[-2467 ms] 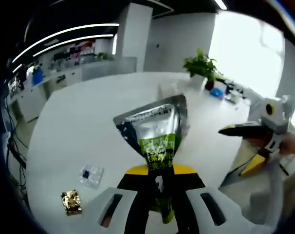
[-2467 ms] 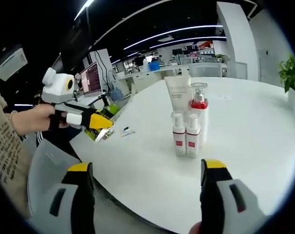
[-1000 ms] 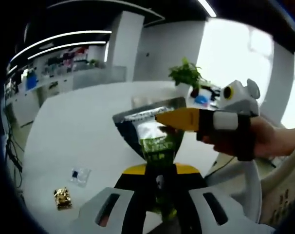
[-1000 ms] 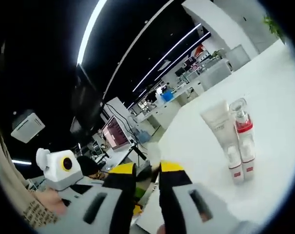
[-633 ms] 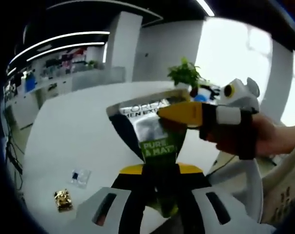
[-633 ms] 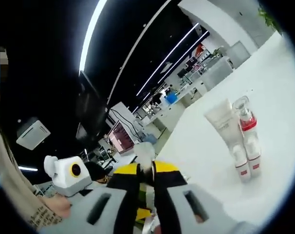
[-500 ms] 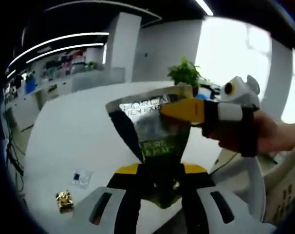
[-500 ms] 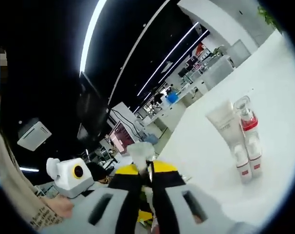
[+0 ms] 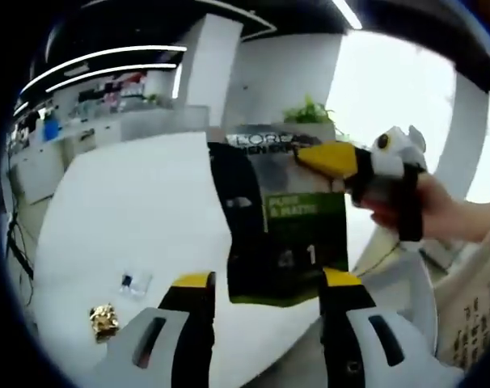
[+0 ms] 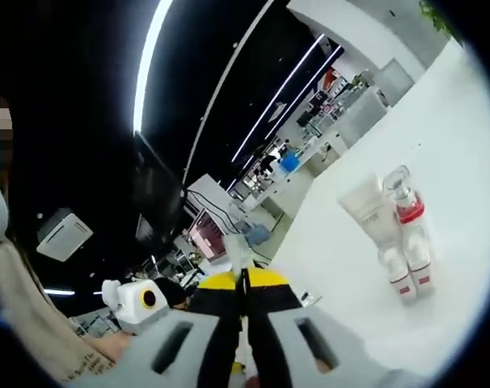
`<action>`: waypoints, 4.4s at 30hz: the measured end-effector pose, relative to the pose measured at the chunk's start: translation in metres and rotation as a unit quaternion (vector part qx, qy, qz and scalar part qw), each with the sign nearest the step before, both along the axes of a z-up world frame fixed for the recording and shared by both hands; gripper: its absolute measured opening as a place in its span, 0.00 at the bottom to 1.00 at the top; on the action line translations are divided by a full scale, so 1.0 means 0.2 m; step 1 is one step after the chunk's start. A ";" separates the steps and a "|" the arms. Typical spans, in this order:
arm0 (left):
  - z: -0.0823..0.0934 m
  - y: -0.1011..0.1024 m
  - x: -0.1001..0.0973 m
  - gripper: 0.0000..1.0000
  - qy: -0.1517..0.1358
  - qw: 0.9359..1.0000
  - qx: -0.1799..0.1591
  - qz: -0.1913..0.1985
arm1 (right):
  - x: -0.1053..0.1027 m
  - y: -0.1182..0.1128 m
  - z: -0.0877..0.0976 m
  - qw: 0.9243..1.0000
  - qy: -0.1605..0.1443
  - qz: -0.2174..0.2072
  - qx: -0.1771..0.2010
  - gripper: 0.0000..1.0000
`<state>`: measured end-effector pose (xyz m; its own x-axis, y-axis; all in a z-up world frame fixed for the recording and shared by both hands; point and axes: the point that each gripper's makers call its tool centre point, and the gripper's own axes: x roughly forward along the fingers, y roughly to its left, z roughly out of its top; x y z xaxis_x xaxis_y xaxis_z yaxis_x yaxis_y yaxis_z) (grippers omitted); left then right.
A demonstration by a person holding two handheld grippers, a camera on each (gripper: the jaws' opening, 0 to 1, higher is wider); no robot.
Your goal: Arrange the skincare products in the storage area until every visible bottle or jar stands upright without overlapping.
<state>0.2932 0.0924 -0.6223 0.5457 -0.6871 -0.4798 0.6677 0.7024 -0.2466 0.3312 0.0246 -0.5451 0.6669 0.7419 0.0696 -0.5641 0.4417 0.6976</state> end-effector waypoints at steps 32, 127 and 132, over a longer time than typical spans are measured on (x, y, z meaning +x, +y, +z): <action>0.37 -0.15 -0.15 0.00 0.122 0.930 -0.335 -0.093 | 0.02 -0.02 0.19 0.998 -0.031 0.038 0.041 0.06; -0.03 -0.15 0.19 0.00 0.221 0.889 -0.396 0.067 | -0.06 -0.14 -0.40 0.994 0.056 -0.006 -0.097 0.93; -0.11 -0.18 0.21 0.00 0.228 0.894 -0.378 0.072 | -0.05 -0.22 -0.43 0.991 0.061 -0.024 -0.116 0.99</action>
